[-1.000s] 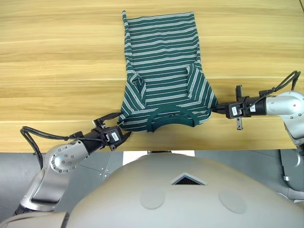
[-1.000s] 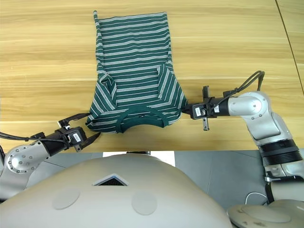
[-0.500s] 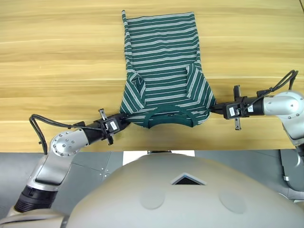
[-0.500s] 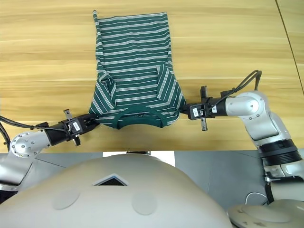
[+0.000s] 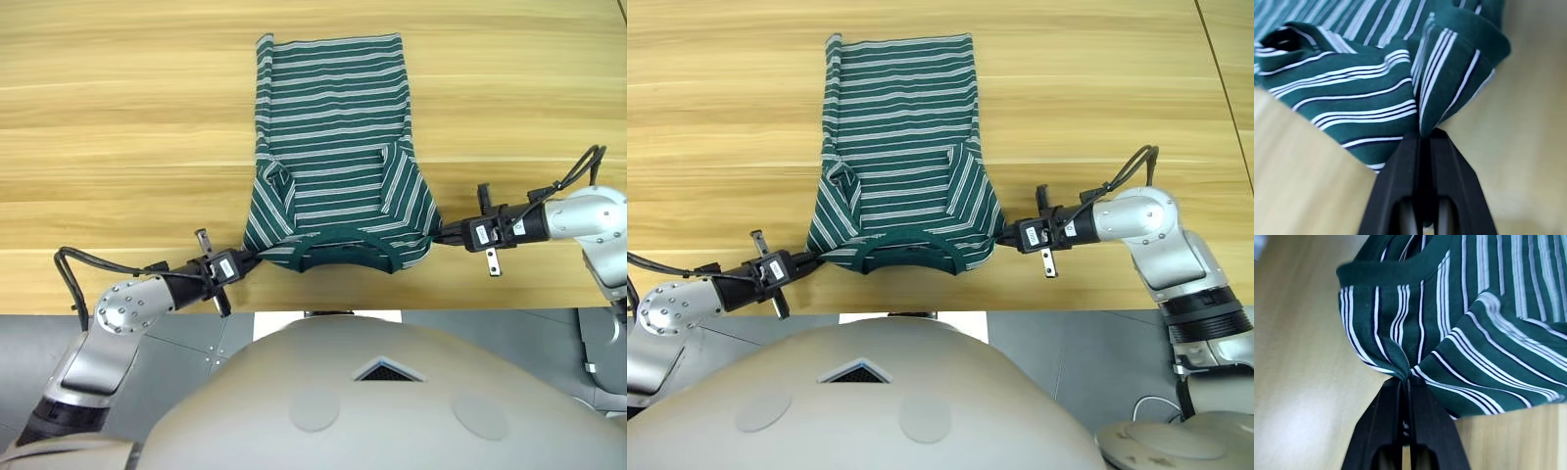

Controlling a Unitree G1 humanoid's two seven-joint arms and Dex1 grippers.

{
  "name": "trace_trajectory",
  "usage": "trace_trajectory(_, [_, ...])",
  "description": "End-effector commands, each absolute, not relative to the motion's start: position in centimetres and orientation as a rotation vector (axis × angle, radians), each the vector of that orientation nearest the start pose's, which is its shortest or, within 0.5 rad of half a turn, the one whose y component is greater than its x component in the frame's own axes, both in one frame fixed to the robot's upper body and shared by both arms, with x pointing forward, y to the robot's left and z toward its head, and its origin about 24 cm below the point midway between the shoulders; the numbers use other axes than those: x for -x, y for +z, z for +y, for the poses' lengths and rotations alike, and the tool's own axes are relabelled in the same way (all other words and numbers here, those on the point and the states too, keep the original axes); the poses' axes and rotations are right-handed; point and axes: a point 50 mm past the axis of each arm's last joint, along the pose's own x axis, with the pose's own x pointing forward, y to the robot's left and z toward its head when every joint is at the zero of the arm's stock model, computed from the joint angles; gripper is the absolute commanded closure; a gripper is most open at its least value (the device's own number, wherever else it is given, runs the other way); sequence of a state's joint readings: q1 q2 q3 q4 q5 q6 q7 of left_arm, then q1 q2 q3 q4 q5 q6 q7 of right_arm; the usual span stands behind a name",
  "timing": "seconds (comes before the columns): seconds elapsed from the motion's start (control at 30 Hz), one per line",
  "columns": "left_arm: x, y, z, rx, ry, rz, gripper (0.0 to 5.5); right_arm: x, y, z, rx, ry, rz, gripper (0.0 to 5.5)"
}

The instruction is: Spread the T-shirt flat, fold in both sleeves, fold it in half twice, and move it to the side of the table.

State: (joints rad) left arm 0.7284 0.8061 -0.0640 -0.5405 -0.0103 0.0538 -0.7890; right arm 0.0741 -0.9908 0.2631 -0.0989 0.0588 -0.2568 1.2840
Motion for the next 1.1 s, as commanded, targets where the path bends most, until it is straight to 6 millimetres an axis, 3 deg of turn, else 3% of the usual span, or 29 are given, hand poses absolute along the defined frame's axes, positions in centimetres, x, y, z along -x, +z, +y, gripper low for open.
trace_trajectory(0.03, [-7.3, 5.8, 20.3, -0.539, -1.132, 0.594, 5.49, -18.1, 8.5, -23.5, 0.878, 1.619, 0.468, 5.50])
trace_trajectory(0.13, [-6.1, 7.0, 20.3, -0.589, -1.156, 0.617, 5.49, -17.5, 9.9, -23.8, 0.889, 1.630, 0.455, 5.50])
trace_trajectory(0.3, [-9.0, 8.2, 20.6, -0.651, -1.109, 0.529, 5.49, -19.0, 12.8, -23.4, 0.927, 1.579, 0.367, 5.50])
trace_trajectory(0.43, [-13.7, 9.5, 20.8, -0.689, -1.035, 0.411, 5.49, -23.8, 15.0, -21.7, 0.921, 1.532, 0.258, 5.50])
trace_trajectory(0.57, [-19.9, 12.2, 22.6, -0.673, -0.943, 0.306, 5.49, -30.4, 16.5, -20.3, 0.858, 1.442, 0.249, 5.50])
trace_trajectory(0.63, [-22.4, 12.4, 23.0, -0.644, -0.925, 0.298, 5.49, -33.5, 16.9, -19.3, 0.828, 1.397, 0.280, 5.50])
trace_trajectory(0.73, [-25.1, 11.8, 23.5, -0.590, -0.914, 0.329, 5.49, -36.4, 16.5, -17.4, 0.801, 1.359, 0.343, 5.50])
trace_trajectory(0.83, [-27.6, 10.7, 23.6, -0.519, -0.908, 0.367, 5.49, -37.9, 15.5, -16.0, 0.787, 1.302, 0.417, 5.50])
trace_trajectory(1.0, [-31.9, 7.3, 22.5, -0.444, -0.868, 0.434, 5.49, -38.6, 12.8, -15.5, 0.768, 1.179, 0.514, 5.50])
trace_trajectory(1.1, [-34.2, 6.9, 22.4, -0.418, -0.771, 0.403, 5.49, -38.7, 11.8, -15.6, 0.757, 1.108, 0.535, 5.50])
